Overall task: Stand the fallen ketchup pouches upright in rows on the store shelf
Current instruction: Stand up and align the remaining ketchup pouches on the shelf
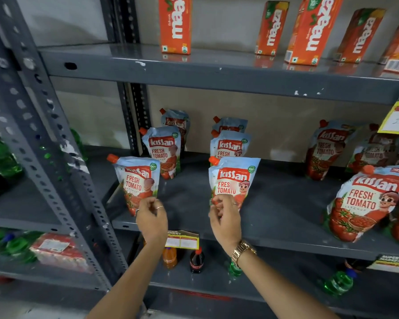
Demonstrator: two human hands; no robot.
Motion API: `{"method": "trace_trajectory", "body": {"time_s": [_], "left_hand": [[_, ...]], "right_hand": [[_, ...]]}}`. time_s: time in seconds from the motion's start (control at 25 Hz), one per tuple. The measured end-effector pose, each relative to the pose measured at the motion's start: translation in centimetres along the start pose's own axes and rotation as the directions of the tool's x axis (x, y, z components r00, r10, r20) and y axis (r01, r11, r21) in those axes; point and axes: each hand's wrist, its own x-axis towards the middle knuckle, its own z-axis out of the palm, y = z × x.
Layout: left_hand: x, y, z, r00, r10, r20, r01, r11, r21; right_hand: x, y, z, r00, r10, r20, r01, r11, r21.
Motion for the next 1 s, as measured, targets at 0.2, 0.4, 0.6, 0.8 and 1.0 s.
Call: {"method": "trace_trajectory", "body": {"time_s": [0.2,0.4,0.6,0.8,1.0], "left_hand": [[3.4,-1.3,-3.2,0.993,-0.06,-0.106,0.058,0.998,-0.026],[7.1,-2.5,-4.9,0.956,-0.158,0.249,0.164,0.986,-0.004],[8.0,-2.0,-5.2,0.875,-0.257,0.411,0.301,0.952,-0.045],[7.6,-1.9,-5.1,0.863,-0.23,0.451,0.255,0.967,0.006],[6.8,-2.3,-4.4,0.865,-0.2,0.46,0.204,0.978,0.042]], "right_hand": [[0.3,-2.1,4.9,0.974,0.109,0.197,-0.138,0.98,0.141],[1.3,-4.6,9.4,0.864,0.202,0.462,-0.271,0.959,0.087],[1.5,-6.3,11.9,0.777,0.196,0.598,-0.262,0.965,0.024],[1.5,-5.7,11.7,0.82,0.227,0.526,-0.29,0.956,0.039],[1.5,-4.8,11.0,0.83,0.229,0.509,-0.276,0.961,0.017]]}}
